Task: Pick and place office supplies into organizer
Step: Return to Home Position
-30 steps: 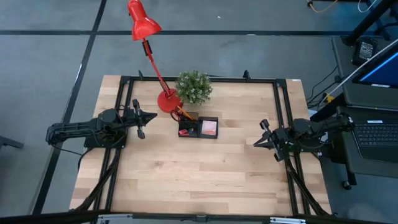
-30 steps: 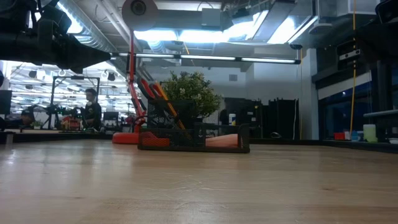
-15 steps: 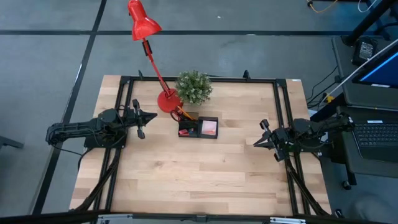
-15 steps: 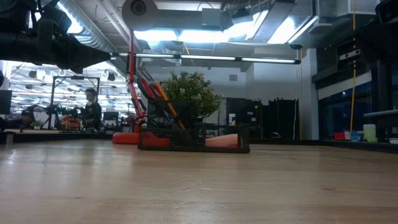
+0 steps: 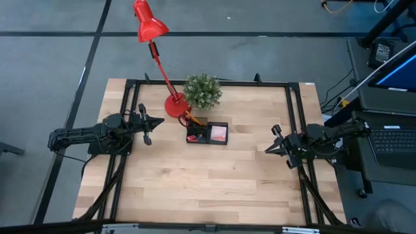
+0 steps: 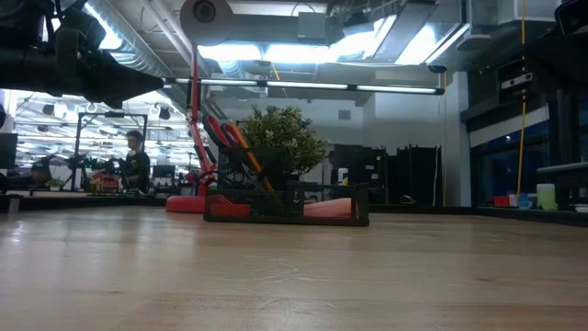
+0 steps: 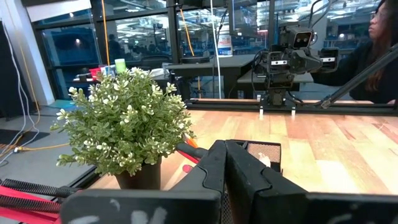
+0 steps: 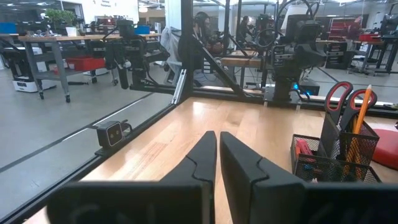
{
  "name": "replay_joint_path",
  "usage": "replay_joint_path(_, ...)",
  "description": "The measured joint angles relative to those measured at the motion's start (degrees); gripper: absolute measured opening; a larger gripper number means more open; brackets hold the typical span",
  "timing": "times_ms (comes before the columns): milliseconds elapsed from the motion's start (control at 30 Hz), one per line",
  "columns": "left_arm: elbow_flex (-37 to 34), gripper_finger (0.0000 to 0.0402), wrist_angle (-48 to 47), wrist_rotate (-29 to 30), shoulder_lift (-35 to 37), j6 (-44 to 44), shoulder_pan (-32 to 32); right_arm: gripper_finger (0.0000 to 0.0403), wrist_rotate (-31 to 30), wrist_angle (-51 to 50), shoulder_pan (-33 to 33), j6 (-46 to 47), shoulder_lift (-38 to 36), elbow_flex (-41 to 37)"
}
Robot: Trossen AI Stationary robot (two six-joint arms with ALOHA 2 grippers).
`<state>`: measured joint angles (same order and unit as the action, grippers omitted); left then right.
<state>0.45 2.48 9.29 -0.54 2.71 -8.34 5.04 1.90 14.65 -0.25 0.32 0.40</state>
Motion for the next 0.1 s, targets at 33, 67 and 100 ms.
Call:
replay_joint_path(33,0.0,0.0002,0.0,0.0,0.0,0.0,0.0,0.0026,0.0,0.0,0.0,0.0,0.0,0.0)
replay_joint_path(67,0.0,0.0002,0.0,0.0,0.0,0.0,0.0,0.0026,0.0,0.0,0.0,0.0,0.0,0.0)
replay_joint_path(100,0.0,0.0002,0.0,0.0,0.0,0.0,0.0,0.0026,0.0,0.0,0.0,0.0,0.0,0.0)
